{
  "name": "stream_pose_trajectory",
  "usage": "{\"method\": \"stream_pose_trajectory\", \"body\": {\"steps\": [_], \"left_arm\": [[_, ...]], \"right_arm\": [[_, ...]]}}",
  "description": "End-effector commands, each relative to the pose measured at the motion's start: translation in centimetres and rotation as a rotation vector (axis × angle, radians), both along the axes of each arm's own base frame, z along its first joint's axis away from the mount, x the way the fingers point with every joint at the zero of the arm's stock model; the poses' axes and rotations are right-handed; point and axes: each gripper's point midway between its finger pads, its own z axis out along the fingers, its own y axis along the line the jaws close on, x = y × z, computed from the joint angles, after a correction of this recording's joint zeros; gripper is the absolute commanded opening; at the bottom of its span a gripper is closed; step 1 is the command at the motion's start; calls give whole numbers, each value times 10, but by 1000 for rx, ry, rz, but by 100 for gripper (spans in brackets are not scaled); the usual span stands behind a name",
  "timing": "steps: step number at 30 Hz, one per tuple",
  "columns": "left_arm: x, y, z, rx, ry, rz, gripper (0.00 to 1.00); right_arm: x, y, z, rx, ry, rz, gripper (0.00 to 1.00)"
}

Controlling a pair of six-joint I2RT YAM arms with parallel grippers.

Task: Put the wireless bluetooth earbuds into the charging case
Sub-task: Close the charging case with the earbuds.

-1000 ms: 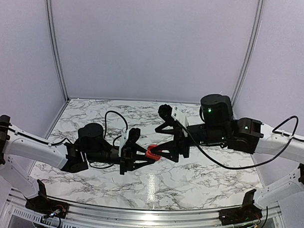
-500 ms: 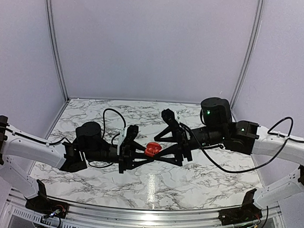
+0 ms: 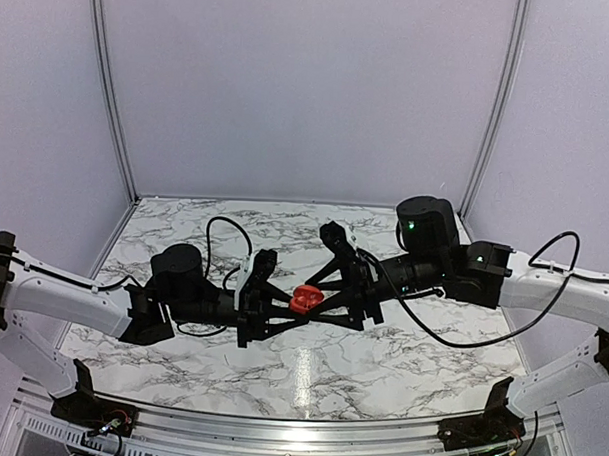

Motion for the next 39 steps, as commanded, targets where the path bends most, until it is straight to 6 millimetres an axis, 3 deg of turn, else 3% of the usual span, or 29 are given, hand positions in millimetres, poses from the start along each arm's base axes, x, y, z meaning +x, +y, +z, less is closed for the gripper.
{"method": "stream_pose_trajectory", "body": {"steps": [1, 6, 15, 19, 27, 34, 39], "left_arm": [[30, 14, 37, -123, -2, 133, 0], [44, 23, 41, -145, 27, 196, 0], [62, 33, 38, -152, 72, 269, 0], [58, 32, 39, -151, 64, 251, 0], [45, 29, 31, -125, 14, 182, 0], [34, 24, 33, -124, -27, 151, 0], [31, 23, 33, -123, -35, 144, 0]], "right_arm": [[-37, 2, 13, 32, -3, 141, 64], [-48, 2, 9, 13, -7, 182, 57], [-52, -3, 24, 41, -43, 189, 51], [-35, -6, 22, 38, -78, 105, 52], [-3, -13, 52, 155, -93, -26, 50], [23, -2, 39, 98, -66, -128, 43], [25, 4, 29, 76, -39, -114, 39]]}}
